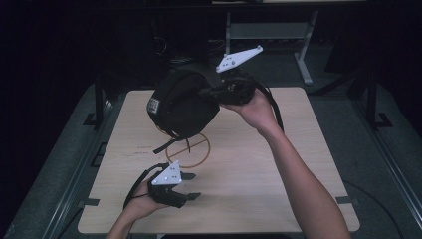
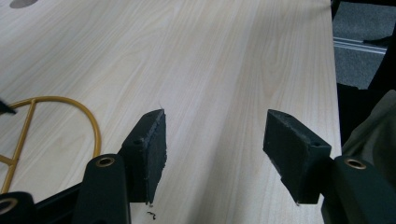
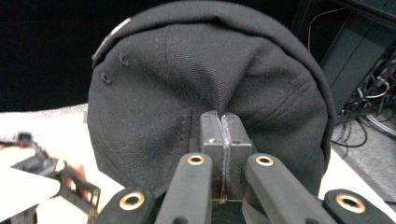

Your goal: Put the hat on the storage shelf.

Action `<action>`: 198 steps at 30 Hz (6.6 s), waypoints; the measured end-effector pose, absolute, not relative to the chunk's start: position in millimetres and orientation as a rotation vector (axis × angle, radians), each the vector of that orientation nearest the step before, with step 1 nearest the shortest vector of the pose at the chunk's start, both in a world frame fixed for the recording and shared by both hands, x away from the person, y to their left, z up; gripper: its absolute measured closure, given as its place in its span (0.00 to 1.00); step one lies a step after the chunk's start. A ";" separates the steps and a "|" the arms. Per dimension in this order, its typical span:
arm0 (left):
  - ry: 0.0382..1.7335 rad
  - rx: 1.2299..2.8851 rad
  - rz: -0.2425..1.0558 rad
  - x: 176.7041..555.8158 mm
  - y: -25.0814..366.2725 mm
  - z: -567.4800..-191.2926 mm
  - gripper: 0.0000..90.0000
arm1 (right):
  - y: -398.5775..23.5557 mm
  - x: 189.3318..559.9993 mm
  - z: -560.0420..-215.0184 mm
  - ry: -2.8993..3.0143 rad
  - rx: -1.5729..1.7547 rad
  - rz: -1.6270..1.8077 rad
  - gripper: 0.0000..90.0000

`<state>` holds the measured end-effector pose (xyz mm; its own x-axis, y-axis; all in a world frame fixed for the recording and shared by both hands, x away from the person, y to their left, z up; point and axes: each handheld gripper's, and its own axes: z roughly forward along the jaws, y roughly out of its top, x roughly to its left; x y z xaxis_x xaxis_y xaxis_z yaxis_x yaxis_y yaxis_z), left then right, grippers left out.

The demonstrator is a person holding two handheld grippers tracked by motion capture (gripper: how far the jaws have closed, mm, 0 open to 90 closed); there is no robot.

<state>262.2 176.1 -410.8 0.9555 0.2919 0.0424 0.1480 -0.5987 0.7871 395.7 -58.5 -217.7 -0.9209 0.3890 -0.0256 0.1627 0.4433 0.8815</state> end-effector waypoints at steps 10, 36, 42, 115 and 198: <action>0.282 2.228 0.215 263.4 174.2 -412.4 0.43 | -24.4 423.0 -227.3 2.467 0.566 1.529 1.00; 0.378 2.195 0.253 266.7 179.8 -418.8 0.32 | -47.8 417.6 -254.2 2.397 0.685 1.636 0.44; 0.393 2.200 0.276 268.1 180.2 -419.6 0.29 | -64.8 413.5 -262.3 2.416 0.705 1.645 0.40; 0.497 2.165 0.291 273.7 188.1 -427.6 0.25 | -215.5 370.7 -365.5 2.427 1.023 1.516 0.28; 0.554 2.158 0.266 273.2 197.7 -433.0 0.24 | -320.1 253.8 -458.1 2.320 1.281 1.492 0.23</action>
